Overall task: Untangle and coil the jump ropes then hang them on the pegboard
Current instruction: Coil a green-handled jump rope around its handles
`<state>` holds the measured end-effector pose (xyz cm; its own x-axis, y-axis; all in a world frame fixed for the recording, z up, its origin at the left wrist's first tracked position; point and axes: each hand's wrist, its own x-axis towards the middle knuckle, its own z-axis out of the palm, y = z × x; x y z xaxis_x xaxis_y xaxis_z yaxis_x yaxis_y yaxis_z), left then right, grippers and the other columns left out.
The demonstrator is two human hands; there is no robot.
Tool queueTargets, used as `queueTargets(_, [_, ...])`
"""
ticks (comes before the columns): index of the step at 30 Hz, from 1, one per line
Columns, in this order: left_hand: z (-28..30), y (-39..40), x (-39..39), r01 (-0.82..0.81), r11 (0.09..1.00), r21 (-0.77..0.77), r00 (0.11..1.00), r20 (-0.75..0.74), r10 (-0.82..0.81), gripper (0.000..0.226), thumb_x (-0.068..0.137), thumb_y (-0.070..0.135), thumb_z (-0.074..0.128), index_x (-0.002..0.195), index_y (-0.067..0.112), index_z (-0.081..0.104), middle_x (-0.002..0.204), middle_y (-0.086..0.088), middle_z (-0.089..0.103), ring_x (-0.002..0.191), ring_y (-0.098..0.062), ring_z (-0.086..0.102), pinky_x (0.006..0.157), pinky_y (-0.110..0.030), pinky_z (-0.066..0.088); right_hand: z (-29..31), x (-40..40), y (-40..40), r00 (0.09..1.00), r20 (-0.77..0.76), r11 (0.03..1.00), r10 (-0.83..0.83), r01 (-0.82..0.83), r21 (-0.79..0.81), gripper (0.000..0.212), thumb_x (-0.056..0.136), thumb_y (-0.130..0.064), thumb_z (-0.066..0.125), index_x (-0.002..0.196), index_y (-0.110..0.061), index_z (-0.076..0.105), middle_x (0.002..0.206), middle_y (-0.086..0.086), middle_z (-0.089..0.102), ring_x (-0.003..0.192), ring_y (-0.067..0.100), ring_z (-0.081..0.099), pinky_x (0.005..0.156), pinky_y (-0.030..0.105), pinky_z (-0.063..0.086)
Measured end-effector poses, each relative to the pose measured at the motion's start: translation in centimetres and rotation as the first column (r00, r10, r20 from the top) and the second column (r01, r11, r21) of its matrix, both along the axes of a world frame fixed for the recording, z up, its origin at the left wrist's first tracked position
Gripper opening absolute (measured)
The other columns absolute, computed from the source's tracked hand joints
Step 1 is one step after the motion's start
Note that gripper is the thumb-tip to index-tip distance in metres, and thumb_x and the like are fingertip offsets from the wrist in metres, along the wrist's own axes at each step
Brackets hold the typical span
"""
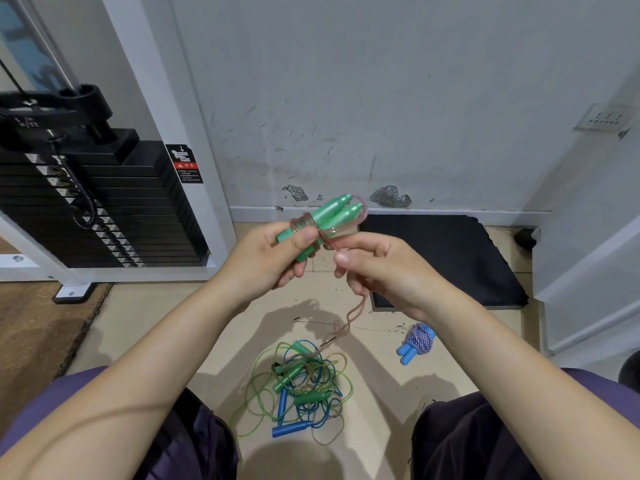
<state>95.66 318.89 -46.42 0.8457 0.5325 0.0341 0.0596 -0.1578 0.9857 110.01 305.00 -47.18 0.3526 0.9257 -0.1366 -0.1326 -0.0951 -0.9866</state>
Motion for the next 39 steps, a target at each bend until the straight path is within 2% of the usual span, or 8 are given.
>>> queueTargets(5, [-0.3,1.1,-0.1,-0.229,0.973,0.011,0.973,-0.02,0.229,0.035,0.094,0.038,0.06,0.078,0.006,0.062,0.055,-0.007,0.054,0.037,-0.012,0.037,0.038,-0.017,0.029,-0.1,-1.4,0.0,0.936,0.352,0.997,0.023,0.005,-0.078,0.003,0.091,-0.012,0.068,0.093,-0.011,0.07,0.056,0.003,0.034,0.045,0.008,0.028,0.044,0.015,0.027])
queueTargets(9, [-0.7,1.7,-0.1,-0.256,0.959,0.12,0.959,-0.093,0.267,0.035,0.091,0.042,0.064,0.073,0.012,0.065,0.05,-0.001,0.056,0.038,-0.009,0.039,0.039,-0.019,0.031,0.3,-2.0,0.0,0.83,0.558,1.0,0.017,-0.006,-0.021,0.016,0.093,-0.021,0.066,0.08,-0.011,0.064,0.054,-0.004,0.033,0.051,0.008,0.027,0.051,0.02,0.025])
queueTargets(12, [-0.8,1.5,-0.1,-0.094,0.97,0.226,0.967,-0.21,0.143,0.031,0.09,0.043,0.065,0.07,0.019,0.064,0.049,0.002,0.055,0.038,-0.005,0.039,0.04,-0.018,0.03,0.8,-1.6,-0.1,0.659,0.749,0.996,-0.071,0.01,0.085,0.02,0.093,-0.027,0.066,0.08,-0.011,0.065,0.06,0.001,0.048,0.055,0.007,0.038,0.054,0.024,0.033])
queueTargets(15, [-0.4,1.2,-0.5,0.229,0.961,0.157,0.912,-0.38,-0.156,0.028,0.086,0.046,0.065,0.075,0.021,0.066,0.053,0.0,0.055,0.037,-0.008,0.039,0.04,-0.02,0.03,1.1,-0.5,-0.4,0.445,0.886,0.99,-0.134,0.02,0.14,0.026,0.09,-0.04,0.056,0.082,-0.018,0.067,0.07,-0.013,0.053,0.067,0.006,0.049,0.06,0.031,0.042])
queueTargets(17, [0.0,0.9,-0.7,0.377,0.92,0.103,0.856,-0.417,-0.304,0.024,0.085,0.048,0.065,0.068,0.03,0.067,0.055,-0.004,0.054,0.038,-0.009,0.039,0.04,-0.019,0.03,1.0,0.0,-0.4,0.401,0.907,0.991,-0.131,0.016,0.136,0.029,0.088,-0.044,0.053,0.082,-0.019,0.067,0.074,-0.018,0.049,0.071,0.004,0.049,0.062,0.029,0.042])
queueTargets(27, [-1.2,0.0,-0.4,0.439,0.898,0.045,0.862,-0.302,-0.406,0.028,0.078,0.055,0.066,0.072,0.028,0.065,0.059,-0.004,0.06,0.042,-0.01,0.043,0.043,-0.02,0.033,0.2,1.0,-0.2,0.821,0.57,0.999,-0.03,0.041,-0.006,0.019,0.082,-0.018,0.078,0.086,-0.011,0.061,0.07,0.002,0.055,0.064,0.011,0.048,0.062,0.025,0.043])
queueTargets(35, [-1.4,-0.2,-0.1,0.355,0.934,0.045,0.916,-0.214,-0.339,0.022,0.084,0.043,0.069,0.073,0.025,0.065,0.058,-0.005,0.058,0.044,-0.016,0.041,0.042,-0.02,0.032,0.1,1.1,-0.2,0.871,0.49,0.999,-0.039,0.04,0.009,0.015,0.087,-0.025,0.072,0.084,-0.012,0.065,0.074,0.005,0.06,0.066,0.011,0.053,0.062,0.026,0.044])
queueTargets(39, [-1.3,0.1,0.0,0.251,0.968,0.004,0.958,-0.144,-0.248,0.035,0.086,0.042,0.064,0.089,0.007,0.064,0.055,-0.003,0.055,0.042,-0.015,0.038,0.041,-0.02,0.032,0.2,0.7,-0.4,0.954,0.297,0.999,-0.043,0.031,0.042,0.028,0.079,-0.03,0.077,0.097,-0.012,0.067,0.079,0.006,0.07,0.069,0.024,0.065,0.066,0.037,0.051])
